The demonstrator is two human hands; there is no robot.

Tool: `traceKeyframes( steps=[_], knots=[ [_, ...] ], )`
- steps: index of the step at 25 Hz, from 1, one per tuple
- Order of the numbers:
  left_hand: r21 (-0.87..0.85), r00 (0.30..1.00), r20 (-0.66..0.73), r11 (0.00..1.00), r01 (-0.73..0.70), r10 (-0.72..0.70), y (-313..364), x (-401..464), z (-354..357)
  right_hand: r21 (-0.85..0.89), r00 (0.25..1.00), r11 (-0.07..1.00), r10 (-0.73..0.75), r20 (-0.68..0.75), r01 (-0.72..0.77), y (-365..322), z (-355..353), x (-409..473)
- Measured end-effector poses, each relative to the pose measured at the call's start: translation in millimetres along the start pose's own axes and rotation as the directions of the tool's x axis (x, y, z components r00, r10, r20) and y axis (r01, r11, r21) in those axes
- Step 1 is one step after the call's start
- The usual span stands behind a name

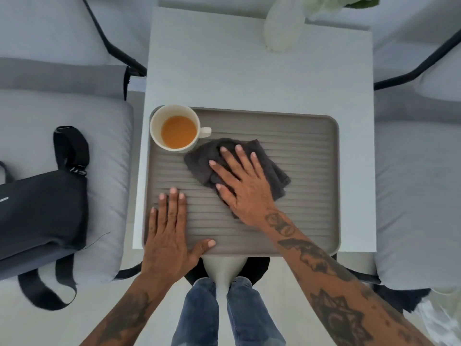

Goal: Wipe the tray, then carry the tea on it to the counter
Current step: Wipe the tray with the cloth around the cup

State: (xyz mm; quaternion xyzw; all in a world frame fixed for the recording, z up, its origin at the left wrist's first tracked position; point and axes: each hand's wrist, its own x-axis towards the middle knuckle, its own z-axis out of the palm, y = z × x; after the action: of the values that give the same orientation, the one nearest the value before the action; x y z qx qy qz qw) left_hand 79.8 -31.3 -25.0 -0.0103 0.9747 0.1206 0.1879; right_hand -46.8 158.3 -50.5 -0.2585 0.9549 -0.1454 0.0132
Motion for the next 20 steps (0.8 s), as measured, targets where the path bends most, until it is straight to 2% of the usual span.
traceKeyframes(
  steps=[1,3,5,7,8,9,10,12,14,16,19,20],
  knots=[
    [-0.003,1.000,0.000,1.000,0.000,0.000,0.5,0.3,0.2,-0.025,0.999,0.999,0.042,-0.014,-0.042,20.5,-6.1,-8.1],
    [0.001,1.000,0.014,1.000,0.001,-0.001,0.7,0.4,0.1,-0.084,0.966,0.963,0.253,-0.055,-0.257,62.0,-18.2,-28.7],
    [0.006,1.000,0.022,1.000,0.002,-0.003,-0.2,0.6,0.2,-0.093,0.882,0.878,0.461,-0.092,-0.469,86.8,-28.2,-41.9],
    [0.004,0.999,0.034,1.000,-0.005,0.005,-1.0,1.3,0.7,-0.098,0.803,0.798,0.584,-0.122,-0.595,84.3,-24.3,-33.5],
    [0.005,0.999,0.040,1.000,-0.006,0.006,-0.5,1.2,1.0,-0.090,0.785,0.782,0.605,-0.130,-0.617,75.6,-20.7,-22.0],
    [0.006,0.999,0.039,1.000,-0.004,0.003,-0.3,1.1,1.0,-0.078,0.806,0.804,0.579,-0.124,-0.590,62.6,-17.0,-7.1],
    [0.010,0.999,0.037,1.000,0.000,-0.001,-0.2,1.0,1.1,-0.059,0.859,0.859,0.500,-0.111,-0.508,47.8,-12.2,8.5],
    [0.009,0.999,0.042,1.000,0.003,-0.004,0.0,1.1,0.9,-0.041,0.965,0.965,0.259,-0.046,-0.260,17.6,-2.3,29.7],
    [0.007,0.999,0.051,1.000,0.006,-0.006,0.9,1.4,-0.1,-0.031,0.992,0.992,0.124,0.001,-0.124,15.5,-0.9,32.8],
    [0.013,0.999,0.046,1.000,0.009,-0.010,1.5,1.1,-1.2,-0.050,0.988,0.987,0.155,-0.008,-0.155,43.5,-9.0,22.0],
    [0.005,0.999,0.040,1.000,0.004,-0.004,0.0,1.2,-1.0,-0.110,0.928,0.922,0.371,-0.029,-0.371,95.9,-29.8,-20.2],
    [0.011,0.999,0.039,1.000,-0.002,0.002,-0.1,1.1,-1.0,-0.111,0.921,0.915,0.389,-0.016,-0.389,106.6,-36.6,-36.2]
  ],
)
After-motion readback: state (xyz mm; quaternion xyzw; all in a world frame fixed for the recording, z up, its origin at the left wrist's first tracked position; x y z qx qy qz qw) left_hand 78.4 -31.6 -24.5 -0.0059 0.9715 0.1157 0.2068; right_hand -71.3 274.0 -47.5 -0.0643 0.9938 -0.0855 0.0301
